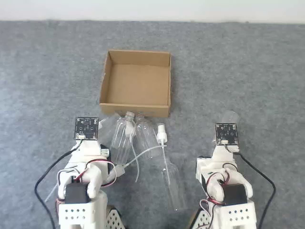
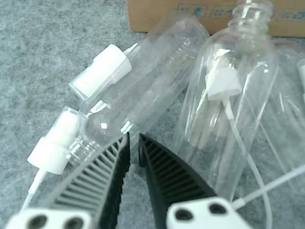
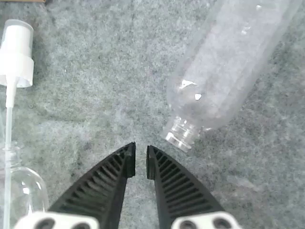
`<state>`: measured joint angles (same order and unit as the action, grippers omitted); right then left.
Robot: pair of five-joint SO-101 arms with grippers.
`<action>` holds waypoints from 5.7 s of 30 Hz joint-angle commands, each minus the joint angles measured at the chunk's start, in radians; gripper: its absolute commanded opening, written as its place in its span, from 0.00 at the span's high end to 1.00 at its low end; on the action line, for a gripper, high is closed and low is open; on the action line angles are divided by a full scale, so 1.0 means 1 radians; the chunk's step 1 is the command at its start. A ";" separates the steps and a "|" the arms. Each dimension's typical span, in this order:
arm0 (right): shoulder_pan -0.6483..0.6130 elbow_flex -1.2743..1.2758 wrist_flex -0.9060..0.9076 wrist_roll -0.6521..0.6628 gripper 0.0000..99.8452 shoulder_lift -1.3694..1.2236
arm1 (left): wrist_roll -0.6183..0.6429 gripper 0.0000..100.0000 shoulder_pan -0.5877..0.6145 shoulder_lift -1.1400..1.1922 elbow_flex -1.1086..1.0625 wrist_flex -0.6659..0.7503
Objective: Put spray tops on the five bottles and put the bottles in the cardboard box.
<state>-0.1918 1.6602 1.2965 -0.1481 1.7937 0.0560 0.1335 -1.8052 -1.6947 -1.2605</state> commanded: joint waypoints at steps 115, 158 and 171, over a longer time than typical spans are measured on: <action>0.315 -0.336 -0.025 0.508 0.99 0.012 | -0.003 0.96 0.003 -0.018 0.010 -0.003; 0.168 -0.950 -0.231 0.143 0.84 -1.089 | -0.003 0.96 0.003 -0.018 0.010 -0.003; 0.220 -0.951 -0.344 0.115 0.84 -1.330 | -0.003 0.96 0.003 -0.018 0.010 -0.003</action>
<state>0.0061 0.7733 0.9820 0.0023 0.4956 0.0560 0.1335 -1.8052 -1.6947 -1.2605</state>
